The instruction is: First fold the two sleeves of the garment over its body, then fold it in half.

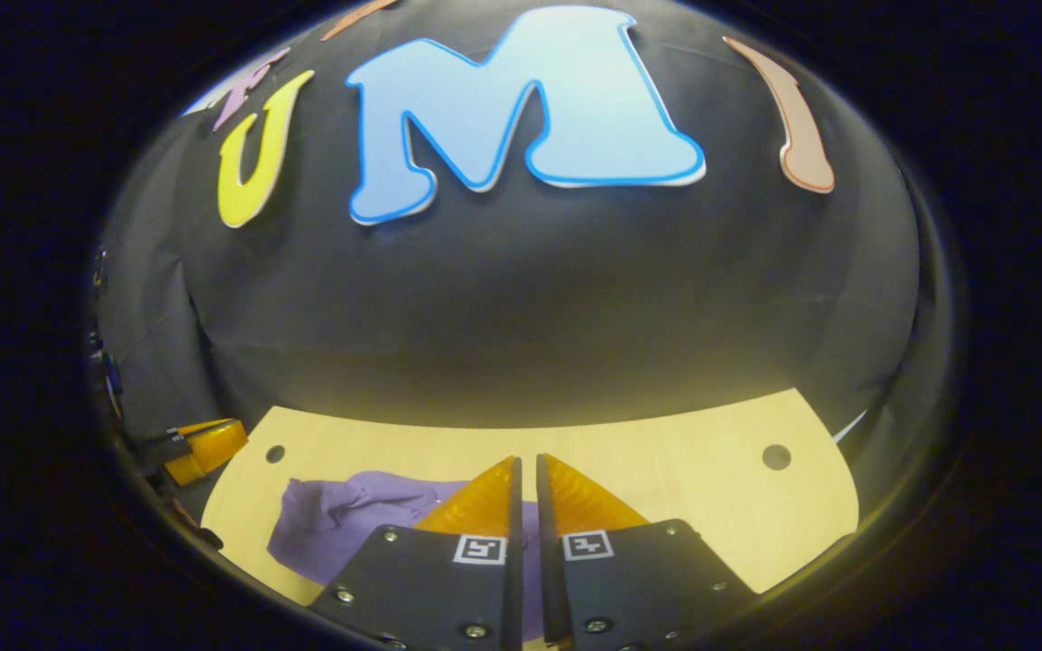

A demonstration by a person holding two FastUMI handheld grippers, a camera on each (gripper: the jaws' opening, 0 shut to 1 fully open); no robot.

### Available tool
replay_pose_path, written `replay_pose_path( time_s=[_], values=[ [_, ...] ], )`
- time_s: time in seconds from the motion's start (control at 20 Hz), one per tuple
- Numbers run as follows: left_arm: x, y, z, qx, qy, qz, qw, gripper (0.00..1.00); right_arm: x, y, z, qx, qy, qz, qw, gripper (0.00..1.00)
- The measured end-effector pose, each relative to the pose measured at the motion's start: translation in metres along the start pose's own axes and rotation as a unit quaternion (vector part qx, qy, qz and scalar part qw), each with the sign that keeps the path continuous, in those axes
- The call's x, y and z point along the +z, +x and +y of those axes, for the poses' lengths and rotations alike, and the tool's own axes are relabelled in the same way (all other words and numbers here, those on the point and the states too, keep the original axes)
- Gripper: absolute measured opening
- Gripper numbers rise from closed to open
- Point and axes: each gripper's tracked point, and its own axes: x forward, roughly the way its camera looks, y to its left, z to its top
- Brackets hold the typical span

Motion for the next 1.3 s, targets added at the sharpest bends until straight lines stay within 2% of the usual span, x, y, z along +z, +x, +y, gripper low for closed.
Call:
replay_pose_path(
  time_s=[0.1,0.4,0.45,0.5,0.65,0.75,0.8,0.85,0.9,0.95,1.3],
  values=[
    [0.018,-0.023,-0.001,-0.001,-0.011,-0.018,1.000,0.14,0.009,-0.023,0.010,0.007,-0.009,-0.017,1.000,0.09],
    [0.048,-0.095,-0.014,-0.011,-0.024,-0.057,0.998,0.10,0.031,-0.096,0.029,0.015,-0.013,-0.067,0.998,0.08],
    [0.052,-0.110,-0.015,-0.012,-0.023,-0.062,0.998,0.10,0.033,-0.107,0.031,0.015,-0.013,-0.075,0.997,0.08],
    [0.054,-0.123,-0.016,-0.012,-0.019,-0.068,0.997,0.07,0.035,-0.120,0.033,0.015,-0.013,-0.081,0.996,0.08],
    [0.060,-0.162,-0.025,-0.016,-0.003,-0.086,0.996,0.09,0.040,-0.163,0.039,0.008,-0.016,-0.106,0.994,0.08],
    [0.064,-0.187,-0.033,-0.019,0.006,-0.102,0.995,0.11,0.039,-0.191,0.042,0.003,-0.016,-0.121,0.993,0.08],
    [0.065,-0.201,-0.037,-0.022,0.009,-0.109,0.994,0.07,0.039,-0.203,0.043,0.001,-0.015,-0.127,0.992,0.08],
    [0.067,-0.216,-0.043,-0.026,0.013,-0.116,0.993,0.07,0.037,-0.213,0.045,-0.002,-0.015,-0.133,0.991,0.08],
    [0.067,-0.229,-0.048,-0.030,0.015,-0.120,0.992,0.10,0.035,-0.224,0.046,-0.004,-0.015,-0.137,0.991,0.08],
    [0.066,-0.239,-0.051,-0.033,0.017,-0.123,0.992,0.09,0.031,-0.233,0.047,-0.006,-0.015,-0.139,0.990,0.08],
    [0.056,-0.285,-0.073,-0.069,0.038,-0.131,0.988,0.07,0.012,-0.279,0.050,-0.026,-0.002,-0.145,0.989,0.08]
  ],
)
